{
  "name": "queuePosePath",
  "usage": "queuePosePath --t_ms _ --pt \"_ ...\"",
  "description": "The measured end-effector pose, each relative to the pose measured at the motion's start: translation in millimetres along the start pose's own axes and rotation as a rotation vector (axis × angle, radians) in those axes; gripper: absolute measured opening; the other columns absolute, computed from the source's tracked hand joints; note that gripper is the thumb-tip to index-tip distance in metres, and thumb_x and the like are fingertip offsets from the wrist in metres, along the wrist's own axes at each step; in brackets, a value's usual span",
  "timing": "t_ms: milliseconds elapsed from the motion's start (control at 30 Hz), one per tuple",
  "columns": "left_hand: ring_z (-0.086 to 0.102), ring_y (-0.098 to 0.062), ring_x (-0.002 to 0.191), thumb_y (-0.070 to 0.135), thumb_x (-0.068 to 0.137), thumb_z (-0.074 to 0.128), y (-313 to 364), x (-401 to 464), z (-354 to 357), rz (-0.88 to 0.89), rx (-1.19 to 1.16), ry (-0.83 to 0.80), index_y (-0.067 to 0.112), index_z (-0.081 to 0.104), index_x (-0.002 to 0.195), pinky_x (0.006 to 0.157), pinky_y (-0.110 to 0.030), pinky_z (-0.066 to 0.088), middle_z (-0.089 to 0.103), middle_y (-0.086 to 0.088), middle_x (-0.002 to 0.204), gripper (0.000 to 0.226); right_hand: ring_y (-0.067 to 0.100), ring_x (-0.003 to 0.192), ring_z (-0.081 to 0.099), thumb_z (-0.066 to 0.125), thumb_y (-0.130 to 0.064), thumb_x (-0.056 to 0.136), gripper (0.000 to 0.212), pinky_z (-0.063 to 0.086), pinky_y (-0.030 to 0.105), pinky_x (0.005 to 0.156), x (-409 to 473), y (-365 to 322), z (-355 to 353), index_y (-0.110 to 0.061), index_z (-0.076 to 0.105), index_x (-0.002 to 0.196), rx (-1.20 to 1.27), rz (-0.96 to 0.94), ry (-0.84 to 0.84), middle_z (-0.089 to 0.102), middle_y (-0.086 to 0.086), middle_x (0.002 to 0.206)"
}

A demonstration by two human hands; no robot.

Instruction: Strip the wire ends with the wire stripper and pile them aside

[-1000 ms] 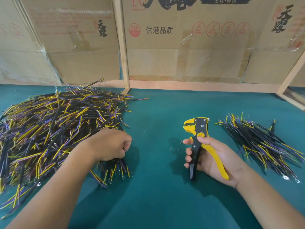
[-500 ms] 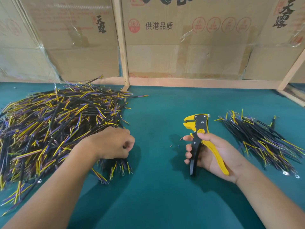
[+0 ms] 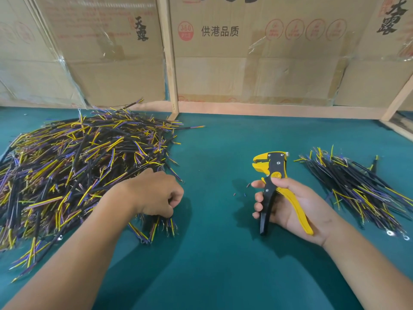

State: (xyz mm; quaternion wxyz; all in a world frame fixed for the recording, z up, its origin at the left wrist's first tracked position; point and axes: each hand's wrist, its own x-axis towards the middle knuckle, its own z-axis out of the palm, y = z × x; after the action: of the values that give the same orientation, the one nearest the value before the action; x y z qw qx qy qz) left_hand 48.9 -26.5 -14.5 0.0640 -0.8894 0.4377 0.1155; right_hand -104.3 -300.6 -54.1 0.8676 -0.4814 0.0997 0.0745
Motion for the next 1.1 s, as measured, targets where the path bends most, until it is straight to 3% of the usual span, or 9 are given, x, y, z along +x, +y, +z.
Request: queuePosePath --t_ms 133,233,333,400,500,600,700,900,1100 --pt "0.044 0.001 0.085 0.028 0.078 0.066 5.6 -0.7 -0.3 0.101 -0.101 0.092 0.03 0.053 0.077 0.09 -0.031 0.028 0.055 0.015 0.083 0.014 0.032 0.076 0.058 0.062 -0.033 0.09 0.046 0.055 0.049 0.077 1.2 -0.2 -1.2 0.001 0.063 0.121 -0.007 -0.002 -0.011 0.055 0.018 0.089" --pt "0.049 0.0 0.081 0.027 0.083 0.074 9.5 -3.4 -9.2 0.196 -0.214 0.284 0.032 0.056 0.081 0.085 -0.025 0.032 0.059 0.02 0.078 0.019 0.033 0.076 0.057 0.068 -0.034 0.084 0.051 0.055 0.05 0.076 1.6 -0.2 -1.3 0.001 0.063 0.12 -0.009 0.006 -0.009 0.056 0.018 0.088" --pt "0.059 -0.008 0.068 0.027 0.086 0.078 24.1 -6.5 -19.5 0.296 -0.649 0.607 0.024 0.065 0.085 0.068 -0.026 0.045 0.067 0.01 0.076 0.013 0.033 0.076 0.056 0.068 -0.034 0.085 0.049 0.055 0.05 0.076 1.6 -0.1 -2.4 0.001 0.064 0.119 -0.005 0.006 -0.018 0.055 0.018 0.087" --pt "0.061 -0.027 0.068 0.031 0.087 0.074 34.9 -6.7 -22.6 0.292 -0.89 0.687 0.023 0.065 0.088 0.066 -0.034 0.048 0.071 0.003 0.076 0.012 0.032 0.076 0.056 0.067 -0.034 0.087 0.047 0.054 0.049 0.076 1.3 -0.2 -2.1 0.001 0.064 0.118 -0.006 0.006 -0.029 0.055 0.018 0.088" --pt "0.055 -0.036 0.061 0.031 0.087 0.071 45.2 -4.1 -19.1 0.296 -0.907 0.636 0.022 0.065 0.089 0.06 -0.045 0.046 0.071 -0.002 0.073 0.011 0.031 0.076 0.056 0.062 -0.033 0.09 0.044 0.054 0.048 0.075 1.1 -1.0 -1.4 0.0 0.064 0.118 -0.015 -0.004 -0.027 0.055 0.017 0.087" --pt "0.047 -0.019 0.049 0.02 0.094 0.068 49.0 1.4 -14.4 0.3 -1.06 0.566 0.019 0.068 0.094 0.048 -0.029 0.041 0.07 -0.002 0.066 0.001 0.031 0.075 0.056 0.064 -0.032 0.089 0.043 0.054 0.048 0.074 0.1 -0.7 0.4 0.0 0.065 0.117 -0.018 -0.007 -0.013 0.055 0.017 0.087" --pt "0.042 -0.013 0.044 0.011 0.096 0.061 57.1 5.4 -10.5 0.308 -1.245 0.497 0.01 0.068 0.103 0.046 -0.017 0.039 0.066 -0.004 0.061 0.009 0.031 0.075 0.057 0.064 -0.032 0.087 0.042 0.055 0.048 0.075 -0.7 0.4 2.2 -0.001 0.065 0.116 -0.015 -0.008 -0.009 0.056 0.017 0.087" --pt "0.041 -0.014 0.04 0.021 0.09 0.062 66.4 8.0 -8.2 0.259 -1.346 0.445 0.014 0.067 0.099 0.042 -0.02 0.035 0.065 -0.006 0.061 0.013 0.03 0.074 0.057 0.06 -0.031 0.089 0.041 0.055 0.048 0.074 -2.7 -1.4 7.5 -0.001 0.063 0.116 -0.029 -0.001 0.01 0.056 0.016 0.086" --pt "0.04 -0.012 0.034 0.011 0.097 0.059 68.1 10.5 -8.5 0.109 -1.621 0.419 0.002 0.062 0.103 0.037 -0.018 0.034 0.064 -0.009 0.061 0.011 0.03 0.075 0.058 0.061 -0.029 0.084 0.031 0.056 0.046 0.074 -6.8 0.7 22.5 -0.006 0.061 0.105 0.037 -0.044 0.035 0.057 0.014 0.086"
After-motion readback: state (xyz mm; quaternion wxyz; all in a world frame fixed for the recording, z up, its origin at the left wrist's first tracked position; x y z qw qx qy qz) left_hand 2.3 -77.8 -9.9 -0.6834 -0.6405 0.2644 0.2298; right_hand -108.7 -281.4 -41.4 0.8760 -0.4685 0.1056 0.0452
